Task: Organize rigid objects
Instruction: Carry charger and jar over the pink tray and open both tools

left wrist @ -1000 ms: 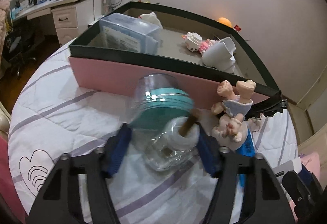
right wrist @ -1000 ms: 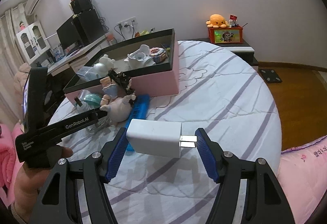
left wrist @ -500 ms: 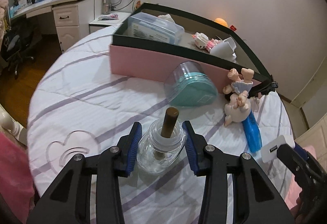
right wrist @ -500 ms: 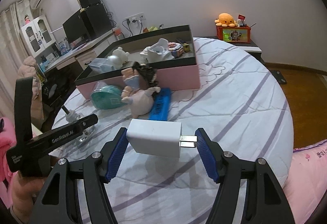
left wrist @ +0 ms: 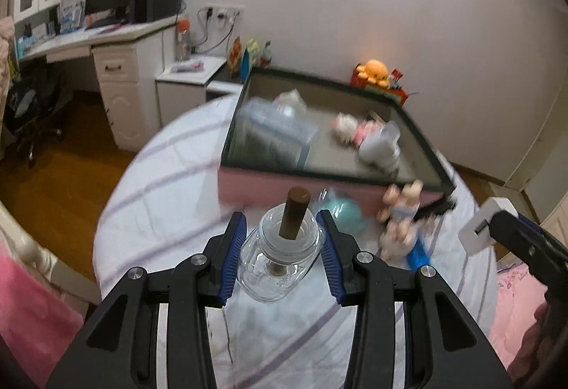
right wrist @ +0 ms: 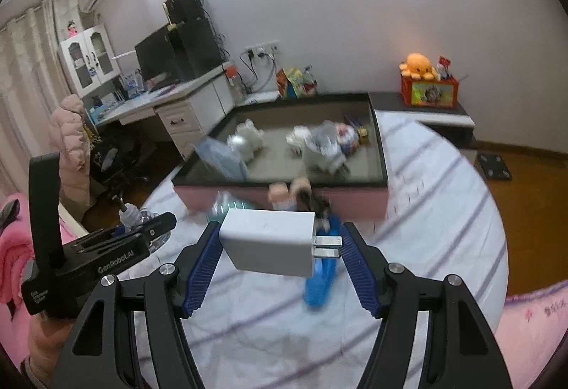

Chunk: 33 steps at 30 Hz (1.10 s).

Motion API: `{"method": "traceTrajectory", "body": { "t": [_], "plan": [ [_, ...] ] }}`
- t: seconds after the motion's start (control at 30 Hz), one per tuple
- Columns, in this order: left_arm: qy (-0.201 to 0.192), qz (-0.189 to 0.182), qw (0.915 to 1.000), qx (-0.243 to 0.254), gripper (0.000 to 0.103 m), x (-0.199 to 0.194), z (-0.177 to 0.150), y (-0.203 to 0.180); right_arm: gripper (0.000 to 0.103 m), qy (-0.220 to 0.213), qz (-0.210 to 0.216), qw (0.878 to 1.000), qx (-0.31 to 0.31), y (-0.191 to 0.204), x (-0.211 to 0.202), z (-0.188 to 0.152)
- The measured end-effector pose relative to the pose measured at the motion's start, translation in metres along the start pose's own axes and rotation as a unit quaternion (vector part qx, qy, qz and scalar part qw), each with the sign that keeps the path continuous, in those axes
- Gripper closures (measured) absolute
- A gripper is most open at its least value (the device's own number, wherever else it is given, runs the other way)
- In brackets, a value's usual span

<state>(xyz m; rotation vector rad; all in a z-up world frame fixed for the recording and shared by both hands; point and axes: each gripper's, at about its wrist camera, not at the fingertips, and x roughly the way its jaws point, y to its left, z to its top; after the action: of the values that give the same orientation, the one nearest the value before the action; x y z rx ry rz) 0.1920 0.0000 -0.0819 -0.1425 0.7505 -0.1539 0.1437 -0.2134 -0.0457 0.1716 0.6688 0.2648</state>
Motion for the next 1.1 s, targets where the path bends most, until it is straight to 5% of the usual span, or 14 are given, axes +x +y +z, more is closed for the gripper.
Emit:
{"method": "traceTrajectory", "body": {
  "t": [0.3, 0.57, 0.83, 1.1],
  "plan": [
    [-0.043, -0.016, 0.9988, 0.019, 0.062, 0.012, 0.07, -0.011, 0.035, -0.019, -0.008, 1.0, -0.02, -0.012, 0.04, 0.071],
    [-0.04, -0.025, 0.9985, 0.029, 0.062, 0.062, 0.124, -0.03, 0.035, 0.016, -0.005, 1.0, 0.008, -0.044, 0.105, 0.117],
    [-0.003, -0.017, 0.999, 0.04, 0.062, 0.134, 0.158, -0.042, 0.035, 0.08, -0.007, 0.996, 0.029, -0.071, 0.177, 0.14],
    [0.083, -0.02, 0.995, 0.051, 0.06, 0.197, 0.16, -0.048, 0.035, 0.136, -0.015, 0.989, 0.05, -0.089, 0.226, 0.136]
  ]
}}
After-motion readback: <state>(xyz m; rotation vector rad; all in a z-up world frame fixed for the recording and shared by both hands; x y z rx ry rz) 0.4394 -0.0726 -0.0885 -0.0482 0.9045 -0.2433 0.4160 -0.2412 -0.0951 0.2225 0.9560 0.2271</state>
